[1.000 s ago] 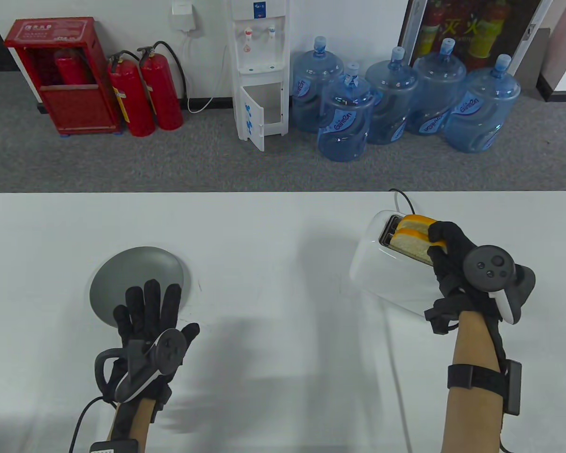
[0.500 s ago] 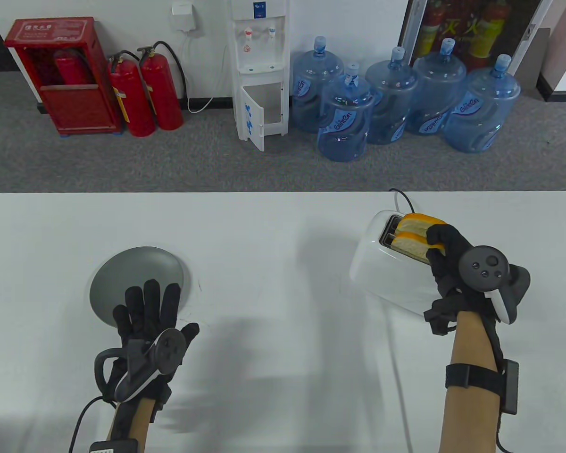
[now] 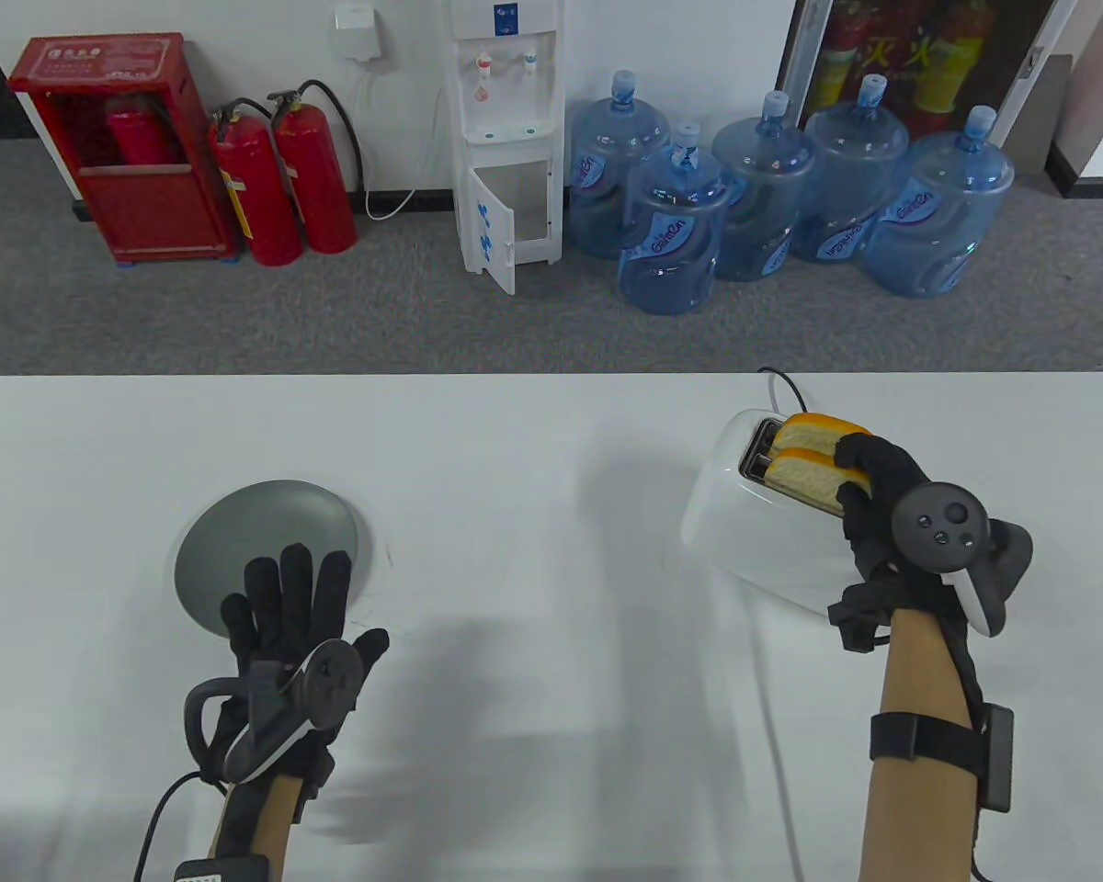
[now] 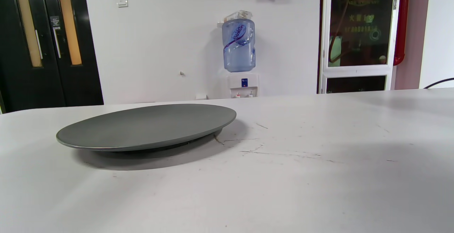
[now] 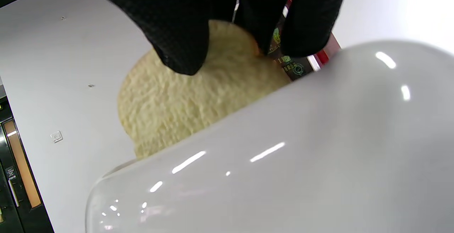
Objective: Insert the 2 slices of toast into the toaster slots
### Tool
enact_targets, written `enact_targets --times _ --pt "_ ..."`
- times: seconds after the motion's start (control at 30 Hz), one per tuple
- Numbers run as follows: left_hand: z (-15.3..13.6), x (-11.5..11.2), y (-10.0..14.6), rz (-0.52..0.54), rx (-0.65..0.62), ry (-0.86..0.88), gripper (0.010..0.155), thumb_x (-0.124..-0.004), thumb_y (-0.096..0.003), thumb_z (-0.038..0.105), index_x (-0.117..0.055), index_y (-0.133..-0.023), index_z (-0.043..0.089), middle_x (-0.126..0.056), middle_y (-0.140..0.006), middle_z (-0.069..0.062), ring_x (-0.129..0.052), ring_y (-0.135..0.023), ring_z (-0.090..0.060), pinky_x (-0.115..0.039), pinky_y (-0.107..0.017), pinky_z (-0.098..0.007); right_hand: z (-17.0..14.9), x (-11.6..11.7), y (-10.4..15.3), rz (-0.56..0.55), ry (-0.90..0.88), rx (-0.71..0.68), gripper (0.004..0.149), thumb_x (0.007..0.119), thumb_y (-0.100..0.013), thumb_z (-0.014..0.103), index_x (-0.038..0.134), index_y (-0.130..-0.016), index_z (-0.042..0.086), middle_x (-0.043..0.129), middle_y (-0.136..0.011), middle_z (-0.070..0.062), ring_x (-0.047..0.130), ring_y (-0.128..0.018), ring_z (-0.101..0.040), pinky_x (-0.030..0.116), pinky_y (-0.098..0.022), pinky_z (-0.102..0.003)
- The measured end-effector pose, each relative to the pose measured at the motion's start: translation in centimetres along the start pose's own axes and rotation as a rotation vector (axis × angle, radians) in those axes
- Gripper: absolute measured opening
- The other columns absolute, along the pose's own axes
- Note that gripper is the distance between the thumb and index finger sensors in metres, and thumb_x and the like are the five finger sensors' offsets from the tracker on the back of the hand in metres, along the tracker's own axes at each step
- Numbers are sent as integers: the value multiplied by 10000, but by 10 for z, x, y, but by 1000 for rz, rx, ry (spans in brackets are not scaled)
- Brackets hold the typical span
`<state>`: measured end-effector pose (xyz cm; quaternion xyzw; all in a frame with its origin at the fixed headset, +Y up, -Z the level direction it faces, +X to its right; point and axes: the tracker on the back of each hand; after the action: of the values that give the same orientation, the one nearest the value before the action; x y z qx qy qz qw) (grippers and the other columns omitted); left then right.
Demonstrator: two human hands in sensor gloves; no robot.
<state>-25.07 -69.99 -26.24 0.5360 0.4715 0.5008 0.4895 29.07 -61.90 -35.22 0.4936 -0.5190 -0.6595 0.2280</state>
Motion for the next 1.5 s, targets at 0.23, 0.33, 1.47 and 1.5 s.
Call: enact_targets --times 0.23,0.33,1.47,1.5 --pt "0 0 0 7 -8 9 804 -449 -542 684 -142 -1197 334 -108 -1261 -94 -68 -1128 -423 -163 -784 -573 6 -16 2 -14 49 9 510 848 -608 248 671 -1078 336 780 -1109 18 883 -1004 -242 704 -769 -594" --pt "1 -1 0 8 -15 12 803 -449 -542 684 -140 -1197 337 -106 -1260 -95 -66 -1127 -424 -161 -783 -573 11 -27 4 -27 38 14 505 837 -622 291 663 -1094 329 762 -1126 10 866 -1016 -254 694 -773 -599" --pt "19 -2 7 15 -98 41 800 -438 -539 686 -143 -1198 341 -101 -1261 -94 -55 -1123 -428 -153 -782 -571 152 -62 74 -192 99 -397 638 660 -678 539 415 -1233 340 423 -1315 -69 541 -1176 -398 499 -805 -686" --pt "19 -1 7 14 -98 41 798 -438 -540 686 -141 -1197 344 -102 -1261 -92 -54 -1123 -428 -152 -782 -572 155 -59 78 -207 91 -413 635 661 -678 537 425 -1231 333 430 -1311 -73 545 -1172 -398 503 -800 -686"
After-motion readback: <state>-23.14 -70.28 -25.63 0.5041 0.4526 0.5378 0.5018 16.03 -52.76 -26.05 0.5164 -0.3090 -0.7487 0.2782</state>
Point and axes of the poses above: the tracker on the back of each hand, its own z axis roughly to the thumb side, its own y axis roughly from the fingertips to the wrist, x = y × z
